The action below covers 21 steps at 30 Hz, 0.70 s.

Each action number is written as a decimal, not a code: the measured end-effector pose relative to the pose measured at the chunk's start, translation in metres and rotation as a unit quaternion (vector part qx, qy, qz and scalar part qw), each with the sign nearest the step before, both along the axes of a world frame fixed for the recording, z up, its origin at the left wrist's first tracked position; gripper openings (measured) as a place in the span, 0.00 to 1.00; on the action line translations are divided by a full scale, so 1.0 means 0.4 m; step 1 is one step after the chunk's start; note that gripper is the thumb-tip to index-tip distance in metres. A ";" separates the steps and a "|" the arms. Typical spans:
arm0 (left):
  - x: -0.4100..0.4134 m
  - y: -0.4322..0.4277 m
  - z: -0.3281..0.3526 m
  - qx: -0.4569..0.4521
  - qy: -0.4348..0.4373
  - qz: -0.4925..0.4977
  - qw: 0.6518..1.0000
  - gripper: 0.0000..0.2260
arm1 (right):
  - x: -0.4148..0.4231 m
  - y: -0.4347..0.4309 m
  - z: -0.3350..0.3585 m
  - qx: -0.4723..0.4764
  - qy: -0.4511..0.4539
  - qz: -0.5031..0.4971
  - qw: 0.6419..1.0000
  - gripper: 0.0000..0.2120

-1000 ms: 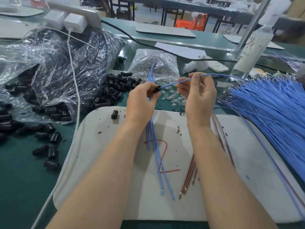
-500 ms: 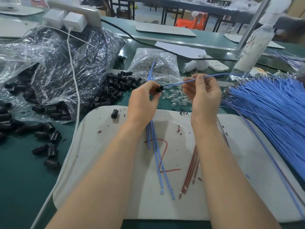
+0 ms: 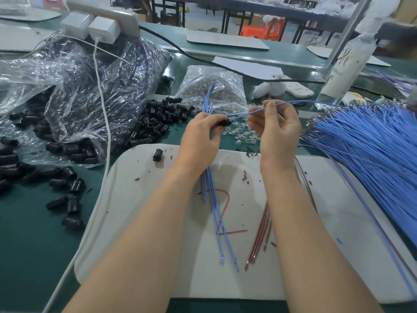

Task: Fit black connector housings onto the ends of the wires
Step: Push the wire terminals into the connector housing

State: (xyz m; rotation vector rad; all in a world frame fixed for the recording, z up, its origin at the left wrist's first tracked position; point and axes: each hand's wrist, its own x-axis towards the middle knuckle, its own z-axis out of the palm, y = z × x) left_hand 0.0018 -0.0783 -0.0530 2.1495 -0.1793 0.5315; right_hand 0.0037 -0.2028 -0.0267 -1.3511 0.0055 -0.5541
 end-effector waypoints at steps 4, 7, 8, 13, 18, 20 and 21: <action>-0.001 -0.006 -0.002 0.019 0.006 -0.023 1.000 0.13 | 0.003 0.000 -0.003 0.020 0.019 0.021 0.999 0.09; -0.007 -0.017 0.003 0.006 0.008 -0.051 0.999 0.12 | 0.008 0.000 -0.008 0.018 0.035 0.034 0.999 0.09; -0.009 -0.020 0.006 -0.009 0.012 -0.057 0.998 0.12 | 0.010 0.001 -0.010 0.013 0.038 0.038 0.998 0.09; -0.015 -0.022 0.019 -0.105 0.062 -0.091 0.988 0.07 | 0.010 -0.004 -0.015 -0.002 0.054 0.044 0.998 0.09; -0.014 -0.026 0.017 -0.132 0.093 -0.133 0.978 0.05 | 0.015 -0.012 -0.016 0.000 0.067 0.049 0.997 0.10; -0.009 -0.027 0.011 -0.113 0.089 -0.129 0.981 0.06 | 0.018 -0.012 -0.020 -0.025 0.075 0.060 0.995 0.10; -0.007 -0.026 0.008 -0.105 0.085 -0.127 0.983 0.06 | 0.019 -0.011 -0.022 -0.041 0.078 0.063 0.994 0.10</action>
